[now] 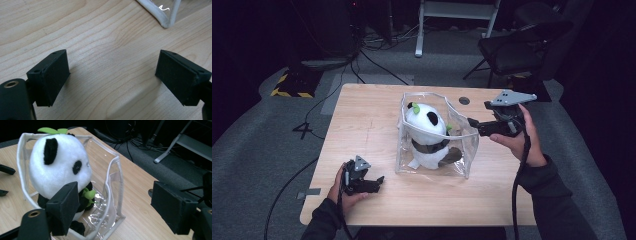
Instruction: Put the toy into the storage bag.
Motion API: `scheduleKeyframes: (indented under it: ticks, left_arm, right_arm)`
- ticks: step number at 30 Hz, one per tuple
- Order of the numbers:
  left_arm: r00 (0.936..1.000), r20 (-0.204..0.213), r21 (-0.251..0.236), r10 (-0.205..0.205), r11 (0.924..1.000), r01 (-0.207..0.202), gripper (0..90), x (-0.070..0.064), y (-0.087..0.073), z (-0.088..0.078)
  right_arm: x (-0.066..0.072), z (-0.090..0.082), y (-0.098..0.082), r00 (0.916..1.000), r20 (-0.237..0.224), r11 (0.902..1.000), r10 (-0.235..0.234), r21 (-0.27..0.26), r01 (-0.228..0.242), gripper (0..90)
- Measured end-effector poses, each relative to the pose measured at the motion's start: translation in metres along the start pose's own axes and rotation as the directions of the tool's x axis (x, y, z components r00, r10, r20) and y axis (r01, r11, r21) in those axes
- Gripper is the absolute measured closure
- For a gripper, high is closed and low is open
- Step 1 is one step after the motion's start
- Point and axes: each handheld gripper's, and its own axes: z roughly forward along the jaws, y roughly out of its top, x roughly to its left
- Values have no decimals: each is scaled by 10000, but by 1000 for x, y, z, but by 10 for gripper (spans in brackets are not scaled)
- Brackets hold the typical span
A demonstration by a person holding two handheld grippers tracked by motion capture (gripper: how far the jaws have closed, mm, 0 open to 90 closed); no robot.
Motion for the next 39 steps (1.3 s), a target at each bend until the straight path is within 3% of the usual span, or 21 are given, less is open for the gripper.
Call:
scheduleKeyframes:
  ticks: [21, 39]
  left_arm:
    - [10000, 0, 0, -4, 10000, 4, 118, 0, 0, 0]
    - [10000, 0, -1, -3, 10000, 3, 118, 0, 0, 0]
  right_arm:
    - [-20, -10, -27, 9960, 790, 9991, 406, 72, -413, 233]
    - [-29, 3, -63, 9917, 1181, 9959, 502, 694, -587, 235]
